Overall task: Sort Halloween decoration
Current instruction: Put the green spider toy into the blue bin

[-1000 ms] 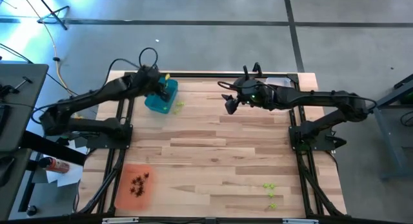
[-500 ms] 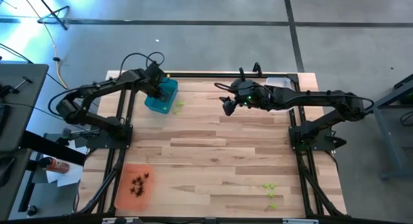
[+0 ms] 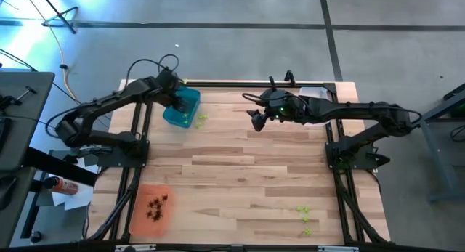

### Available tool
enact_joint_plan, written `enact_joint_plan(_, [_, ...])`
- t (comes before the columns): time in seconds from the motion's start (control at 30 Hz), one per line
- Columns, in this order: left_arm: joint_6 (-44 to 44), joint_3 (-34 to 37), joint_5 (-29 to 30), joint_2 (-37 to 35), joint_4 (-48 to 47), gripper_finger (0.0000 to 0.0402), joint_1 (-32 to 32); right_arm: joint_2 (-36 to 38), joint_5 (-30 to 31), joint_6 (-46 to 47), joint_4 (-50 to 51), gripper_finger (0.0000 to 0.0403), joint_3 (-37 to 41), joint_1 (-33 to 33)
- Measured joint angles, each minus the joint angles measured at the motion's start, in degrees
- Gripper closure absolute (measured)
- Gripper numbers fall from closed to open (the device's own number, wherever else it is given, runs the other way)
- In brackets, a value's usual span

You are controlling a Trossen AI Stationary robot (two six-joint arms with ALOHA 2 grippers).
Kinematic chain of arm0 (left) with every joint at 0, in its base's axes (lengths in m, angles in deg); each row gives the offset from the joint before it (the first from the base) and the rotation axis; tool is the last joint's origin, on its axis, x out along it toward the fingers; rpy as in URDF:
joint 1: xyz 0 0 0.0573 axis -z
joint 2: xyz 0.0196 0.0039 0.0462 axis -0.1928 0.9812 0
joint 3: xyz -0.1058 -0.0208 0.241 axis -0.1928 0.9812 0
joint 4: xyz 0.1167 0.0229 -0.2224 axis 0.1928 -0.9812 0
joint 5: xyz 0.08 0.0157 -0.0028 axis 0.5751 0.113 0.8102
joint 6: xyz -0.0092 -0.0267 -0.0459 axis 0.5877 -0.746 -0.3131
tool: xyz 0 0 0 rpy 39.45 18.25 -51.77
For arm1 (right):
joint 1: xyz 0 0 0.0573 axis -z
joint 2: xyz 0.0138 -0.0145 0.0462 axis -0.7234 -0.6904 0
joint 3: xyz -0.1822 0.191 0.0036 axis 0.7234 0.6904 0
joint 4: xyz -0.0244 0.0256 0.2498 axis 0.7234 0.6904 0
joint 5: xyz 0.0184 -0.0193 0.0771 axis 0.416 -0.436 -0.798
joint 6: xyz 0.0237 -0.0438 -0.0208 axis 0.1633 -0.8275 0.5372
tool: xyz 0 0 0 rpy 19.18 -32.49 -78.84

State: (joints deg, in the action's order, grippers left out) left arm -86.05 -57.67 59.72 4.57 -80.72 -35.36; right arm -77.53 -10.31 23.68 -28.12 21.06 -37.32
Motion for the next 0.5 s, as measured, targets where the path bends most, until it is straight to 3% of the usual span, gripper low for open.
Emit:
enact_joint_plan(0.13, [-3.5,0.0,-2.8,-7.4,0.8,0.0258,0.0,2.9,-3.4,-1.9,0.0,0.0134,0.0,0.0])
enact_joint_plan(0.23, [-7.5,0.0,-6.2,-13.8,2.1,0.0248,1.0,5.7,-10.5,-1.3,0.1,0.0134,0.0,-0.5])
enact_joint_plan(0.37, [-12.6,0.0,-7.7,-21.0,5.9,0.0246,5.3,7.4,-22.8,2.3,2.7,0.0134,0.0,-2.7])
enact_joint_plan(0.5, [-14.7,0.0,-7.4,-25.3,12.2,0.0245,11.1,7.2,-26.4,5.2,5.3,0.0134,0.0,-6.6])
